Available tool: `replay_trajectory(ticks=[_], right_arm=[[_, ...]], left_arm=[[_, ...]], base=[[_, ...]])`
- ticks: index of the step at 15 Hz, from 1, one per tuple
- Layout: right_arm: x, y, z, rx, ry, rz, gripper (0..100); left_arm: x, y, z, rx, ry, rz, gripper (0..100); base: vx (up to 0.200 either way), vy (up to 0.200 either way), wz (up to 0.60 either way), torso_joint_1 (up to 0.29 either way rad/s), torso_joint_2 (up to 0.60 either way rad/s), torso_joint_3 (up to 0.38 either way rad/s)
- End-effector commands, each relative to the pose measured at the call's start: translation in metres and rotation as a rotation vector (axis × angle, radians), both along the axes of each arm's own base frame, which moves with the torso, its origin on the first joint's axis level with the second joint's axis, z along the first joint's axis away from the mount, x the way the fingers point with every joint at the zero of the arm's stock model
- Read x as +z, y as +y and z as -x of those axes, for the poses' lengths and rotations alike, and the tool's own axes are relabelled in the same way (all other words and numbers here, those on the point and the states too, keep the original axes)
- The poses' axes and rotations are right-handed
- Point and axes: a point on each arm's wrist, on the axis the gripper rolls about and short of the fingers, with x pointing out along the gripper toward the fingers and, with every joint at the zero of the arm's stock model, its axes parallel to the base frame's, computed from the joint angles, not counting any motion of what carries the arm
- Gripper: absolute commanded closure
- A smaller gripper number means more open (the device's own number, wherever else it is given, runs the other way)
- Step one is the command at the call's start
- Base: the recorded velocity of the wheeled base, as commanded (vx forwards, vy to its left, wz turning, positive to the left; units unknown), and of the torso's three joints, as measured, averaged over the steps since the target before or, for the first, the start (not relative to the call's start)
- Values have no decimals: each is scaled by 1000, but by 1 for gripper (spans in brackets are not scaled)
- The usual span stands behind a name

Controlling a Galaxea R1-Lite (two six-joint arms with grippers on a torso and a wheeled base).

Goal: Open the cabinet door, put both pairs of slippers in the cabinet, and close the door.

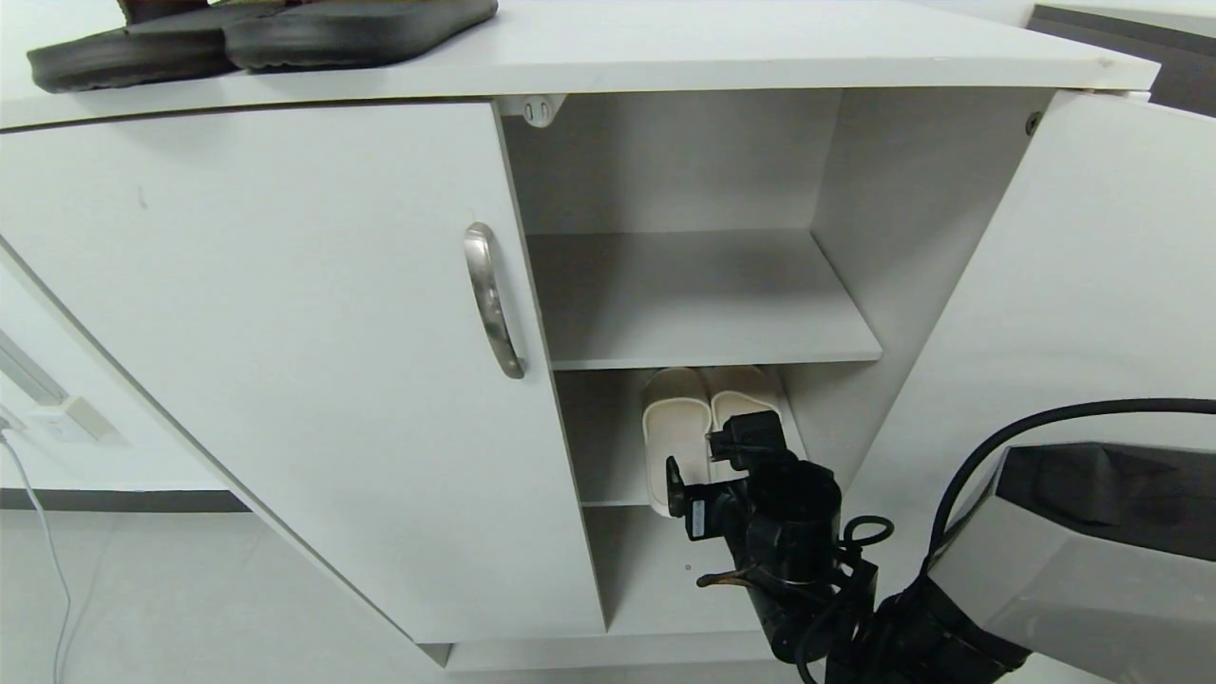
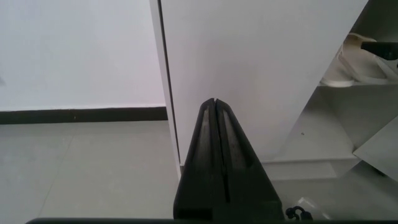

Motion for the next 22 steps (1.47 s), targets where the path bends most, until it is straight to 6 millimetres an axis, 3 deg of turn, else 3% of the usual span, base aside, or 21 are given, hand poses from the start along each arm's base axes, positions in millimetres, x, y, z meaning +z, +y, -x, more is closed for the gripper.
replay_trajectory(ticks=[1,3,9,22], right_arm=[[4,-1,3,5,-4,-5,0],[3,-1,4,5,-1,-2,0],[2,-1,5,7,-1,2,0],[2,-2,6,7,0,5,0]], left_arm=[[0,0,0,1,1,0,100],[0,0,0,0,1,0,100],[0,0,0,0,1,0,100],[0,0,0,4,1,2,100]], base=[[0,0,0,0,0,0],[0,0,0,0,0,0],[-200,0,0,2,2,3],[0,0,0,0,0,10]])
